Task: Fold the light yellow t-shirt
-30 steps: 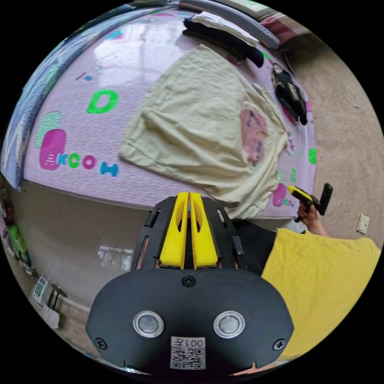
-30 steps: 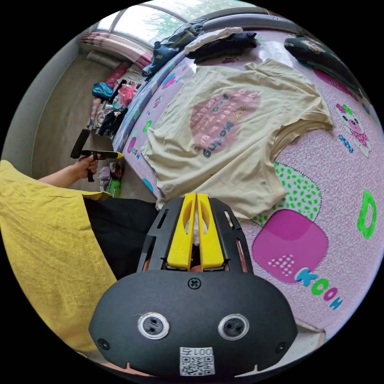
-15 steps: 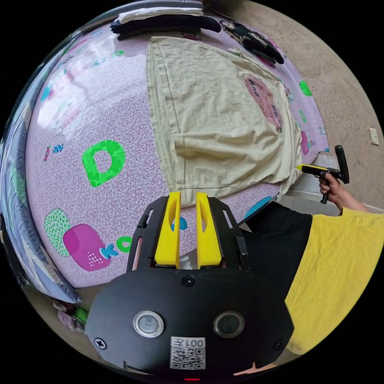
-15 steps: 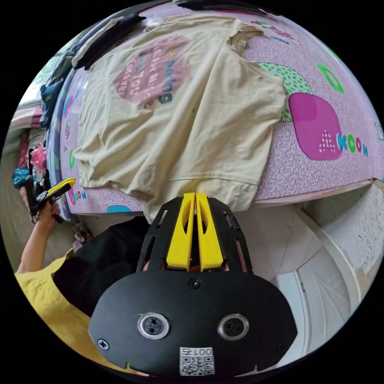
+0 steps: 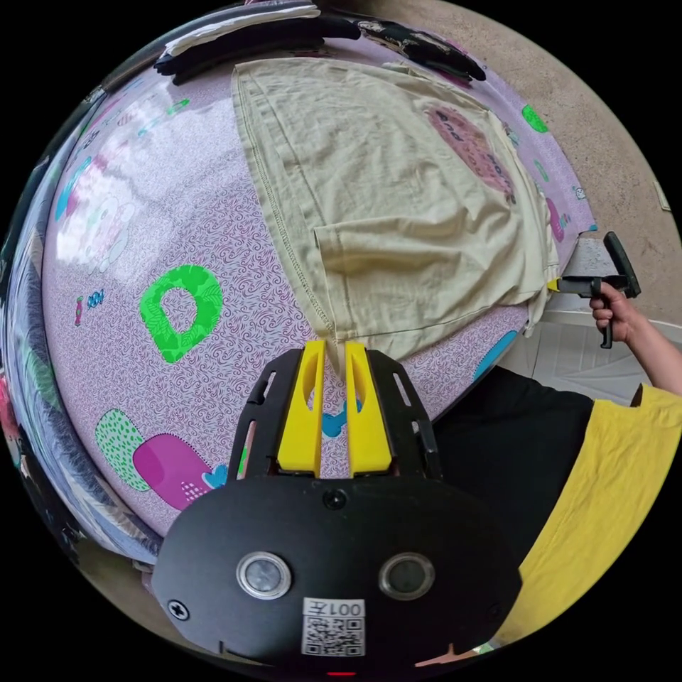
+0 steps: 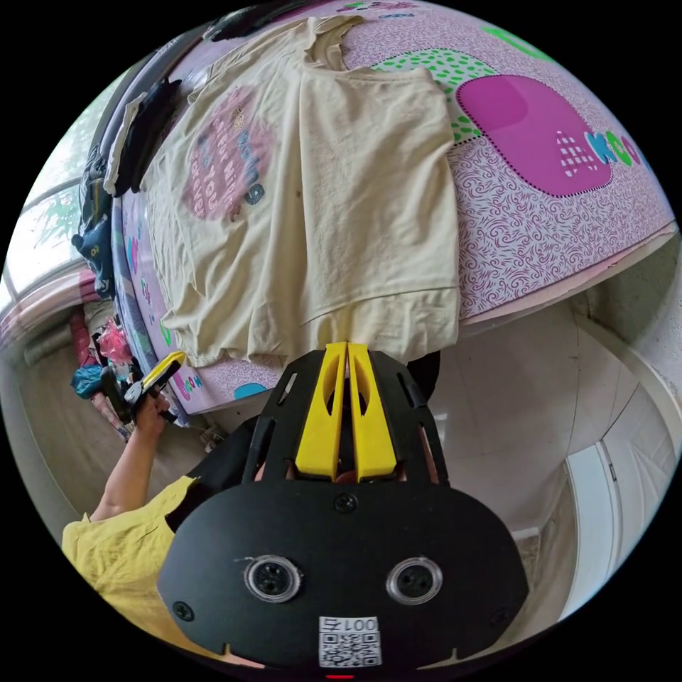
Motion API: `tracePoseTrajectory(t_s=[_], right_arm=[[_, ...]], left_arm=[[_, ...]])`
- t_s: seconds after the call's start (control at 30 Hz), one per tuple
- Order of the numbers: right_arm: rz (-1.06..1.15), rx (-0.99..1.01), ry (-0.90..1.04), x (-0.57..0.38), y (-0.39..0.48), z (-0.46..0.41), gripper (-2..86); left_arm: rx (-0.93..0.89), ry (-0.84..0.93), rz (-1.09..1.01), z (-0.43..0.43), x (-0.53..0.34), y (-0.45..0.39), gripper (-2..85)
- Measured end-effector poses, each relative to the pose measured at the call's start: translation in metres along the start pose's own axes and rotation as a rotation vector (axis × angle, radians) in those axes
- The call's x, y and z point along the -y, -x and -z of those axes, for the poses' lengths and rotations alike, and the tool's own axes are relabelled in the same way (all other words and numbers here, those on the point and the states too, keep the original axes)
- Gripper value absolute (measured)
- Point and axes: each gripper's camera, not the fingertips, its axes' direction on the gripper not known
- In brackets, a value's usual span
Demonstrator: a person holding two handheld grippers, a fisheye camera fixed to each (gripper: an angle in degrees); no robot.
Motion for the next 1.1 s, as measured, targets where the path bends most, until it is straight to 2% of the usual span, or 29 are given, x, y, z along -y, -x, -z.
tracePoseTrajectory(t_s=[0.23, 0.5, 0.9, 1.0, 1.1], right_arm=[[-0.005, 0.025, -0.003, 0.008, -0.01, 0.006, 0.0], [0.011, -0.004, 0.021, 0.018, -0.011, 0.011, 0.0], [-0.021, 0.051, 0.02, 0.025, -0.023, 0.019, 0.0], [-0.02, 0.046, 0.019, 0.025, -0.022, 0.02, 0.0], [-0.009, 0.037, 0.014, 0.025, -0.02, 0.021, 0.0]], left_arm=[[0.091, -0.057, -0.074, 0.007, -0.016, -0.025, 0.6], [0.102, -0.06, -0.078, 0.002, -0.024, -0.034, 1.1], [0.104, -0.027, -0.134, 0.004, -0.037, -0.05, -0.7], [0.094, -0.089, -0.158, 0.026, -0.054, -0.055, -1.0], [0.076, -0.188, -0.095, 0.057, -0.087, -0.053, -1.1]])
